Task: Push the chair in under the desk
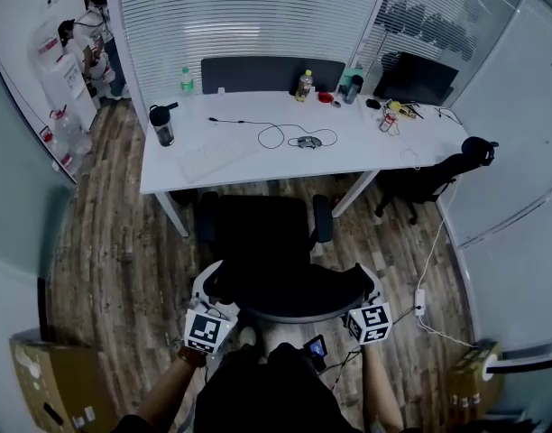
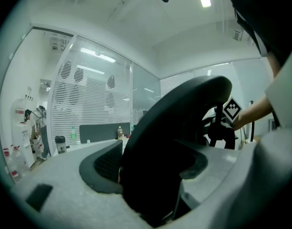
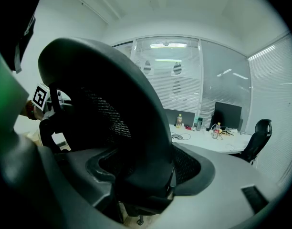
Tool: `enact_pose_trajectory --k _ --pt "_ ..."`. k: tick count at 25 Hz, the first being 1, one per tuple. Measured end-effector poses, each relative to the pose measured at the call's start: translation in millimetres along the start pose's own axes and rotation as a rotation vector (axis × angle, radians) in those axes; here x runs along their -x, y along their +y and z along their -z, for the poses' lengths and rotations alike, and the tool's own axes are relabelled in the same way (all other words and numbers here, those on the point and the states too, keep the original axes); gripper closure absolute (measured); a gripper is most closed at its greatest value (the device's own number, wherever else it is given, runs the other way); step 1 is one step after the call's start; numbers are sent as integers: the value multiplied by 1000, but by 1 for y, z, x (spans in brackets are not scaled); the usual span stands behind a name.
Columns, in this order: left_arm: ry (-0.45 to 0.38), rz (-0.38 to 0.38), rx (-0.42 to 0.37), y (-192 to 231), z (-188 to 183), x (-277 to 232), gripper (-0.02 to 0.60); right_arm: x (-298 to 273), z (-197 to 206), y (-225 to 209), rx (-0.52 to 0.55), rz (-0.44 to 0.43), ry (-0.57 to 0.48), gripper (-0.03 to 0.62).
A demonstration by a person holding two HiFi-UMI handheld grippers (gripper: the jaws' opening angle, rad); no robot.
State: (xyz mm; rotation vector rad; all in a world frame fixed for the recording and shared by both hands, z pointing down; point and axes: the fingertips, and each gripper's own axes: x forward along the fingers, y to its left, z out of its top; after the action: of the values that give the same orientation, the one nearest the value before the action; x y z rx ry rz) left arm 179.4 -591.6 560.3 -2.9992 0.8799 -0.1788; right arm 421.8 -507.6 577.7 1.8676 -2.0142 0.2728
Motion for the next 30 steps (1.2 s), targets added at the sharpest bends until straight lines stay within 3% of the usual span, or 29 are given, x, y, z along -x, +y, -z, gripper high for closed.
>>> enact_pose_trajectory --k 9,15,30 --pt "10 -7 11 11 0 -31 288 -29 -4 -26 14 -20 -28 304" --pt "16 -50 1 24 1 -51 285 -48 -11 -37 21 -31 -31 304" --pt "78 -88 62 41 -4 -90 283 -87 -25 -67 22 -70 -61 304"
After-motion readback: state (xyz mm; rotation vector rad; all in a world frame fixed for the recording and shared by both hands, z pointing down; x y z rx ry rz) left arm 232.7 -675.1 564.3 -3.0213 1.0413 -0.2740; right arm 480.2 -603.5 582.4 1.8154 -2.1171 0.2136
